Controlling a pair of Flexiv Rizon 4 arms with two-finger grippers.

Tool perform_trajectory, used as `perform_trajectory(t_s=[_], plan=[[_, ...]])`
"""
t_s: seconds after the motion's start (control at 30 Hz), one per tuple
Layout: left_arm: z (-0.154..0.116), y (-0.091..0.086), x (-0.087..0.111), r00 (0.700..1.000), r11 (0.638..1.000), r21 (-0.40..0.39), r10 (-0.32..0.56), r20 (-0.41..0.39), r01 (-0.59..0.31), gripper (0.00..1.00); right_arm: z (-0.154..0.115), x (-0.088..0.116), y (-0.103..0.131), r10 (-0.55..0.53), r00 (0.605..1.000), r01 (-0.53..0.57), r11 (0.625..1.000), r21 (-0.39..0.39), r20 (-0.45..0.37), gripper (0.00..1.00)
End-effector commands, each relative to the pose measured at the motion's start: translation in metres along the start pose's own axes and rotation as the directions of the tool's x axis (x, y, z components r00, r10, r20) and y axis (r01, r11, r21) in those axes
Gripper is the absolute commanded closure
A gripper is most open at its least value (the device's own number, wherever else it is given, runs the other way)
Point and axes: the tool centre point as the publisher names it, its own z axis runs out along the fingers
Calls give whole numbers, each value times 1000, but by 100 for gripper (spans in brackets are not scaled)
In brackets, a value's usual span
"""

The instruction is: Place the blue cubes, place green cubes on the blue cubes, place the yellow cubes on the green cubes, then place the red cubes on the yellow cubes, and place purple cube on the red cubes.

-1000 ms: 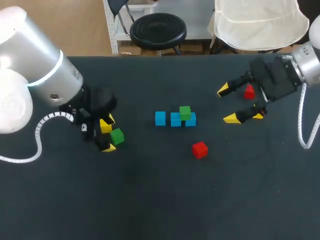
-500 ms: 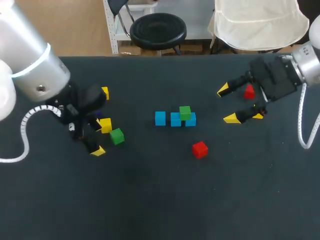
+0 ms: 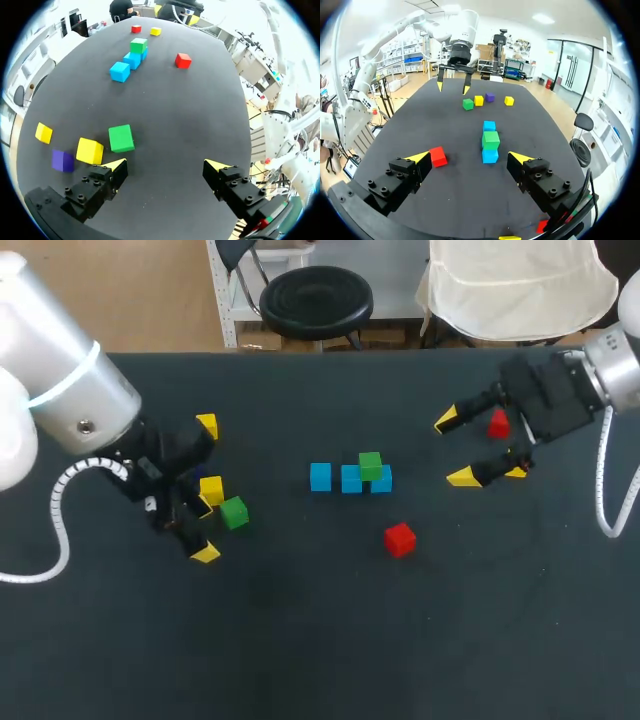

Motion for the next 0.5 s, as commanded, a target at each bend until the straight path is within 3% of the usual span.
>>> perform_trajectory(t_s=[0.03,0.27,0.5], plan=[[8,9,-11,999,1000,9,10,-35,-10,0,1,0,0,-1,1000,1,1000,0,2,0],[16,16,-10,995,1000,-31,-7,-98,4,0,1,0,0,-1,1000,1,1000,0,2,0],[17,20,-6,993,998,-57,-31,-112,25,0,1,0,0,-1,1000,1,1000,0,2,0]])
